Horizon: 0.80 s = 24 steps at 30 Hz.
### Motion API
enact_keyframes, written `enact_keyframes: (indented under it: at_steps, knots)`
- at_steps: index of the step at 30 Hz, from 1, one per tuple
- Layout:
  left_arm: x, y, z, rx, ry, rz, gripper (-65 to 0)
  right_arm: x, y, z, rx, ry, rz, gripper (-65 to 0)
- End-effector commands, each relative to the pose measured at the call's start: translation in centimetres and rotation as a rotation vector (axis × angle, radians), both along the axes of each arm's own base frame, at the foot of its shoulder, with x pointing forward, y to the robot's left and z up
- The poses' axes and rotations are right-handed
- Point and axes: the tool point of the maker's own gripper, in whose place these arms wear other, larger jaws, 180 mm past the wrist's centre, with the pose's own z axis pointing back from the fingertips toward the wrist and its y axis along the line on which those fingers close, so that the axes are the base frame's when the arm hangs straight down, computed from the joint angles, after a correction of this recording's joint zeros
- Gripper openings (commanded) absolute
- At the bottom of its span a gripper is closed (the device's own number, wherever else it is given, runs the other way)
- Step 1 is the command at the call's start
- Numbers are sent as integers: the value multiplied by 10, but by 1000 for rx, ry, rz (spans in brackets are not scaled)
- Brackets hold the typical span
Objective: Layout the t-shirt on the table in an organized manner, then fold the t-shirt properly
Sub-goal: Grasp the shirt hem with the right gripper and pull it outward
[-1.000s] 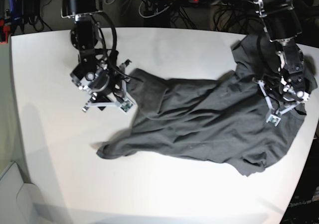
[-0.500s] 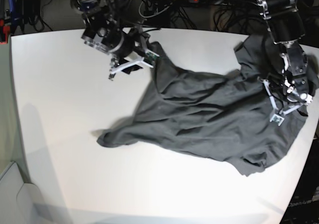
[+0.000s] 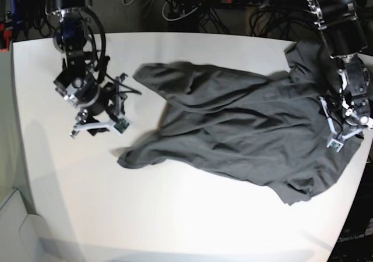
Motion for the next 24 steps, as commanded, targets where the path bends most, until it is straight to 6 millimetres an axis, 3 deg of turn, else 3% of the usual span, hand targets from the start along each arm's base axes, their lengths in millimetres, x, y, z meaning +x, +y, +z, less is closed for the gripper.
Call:
enact_keyframes:
  at_steps: [1,14,24]
  knots:
    - [9,9,15,25,-39,5,-299,16,-2,14,14,-46,-4,-335]
    - [7,8,13,21,-34,9,-299,91,-20,22,46,-41,-69,-335]
    - [9,8,14,21,-37,10,-299,122,-9,28,81,-24,-69,-335]
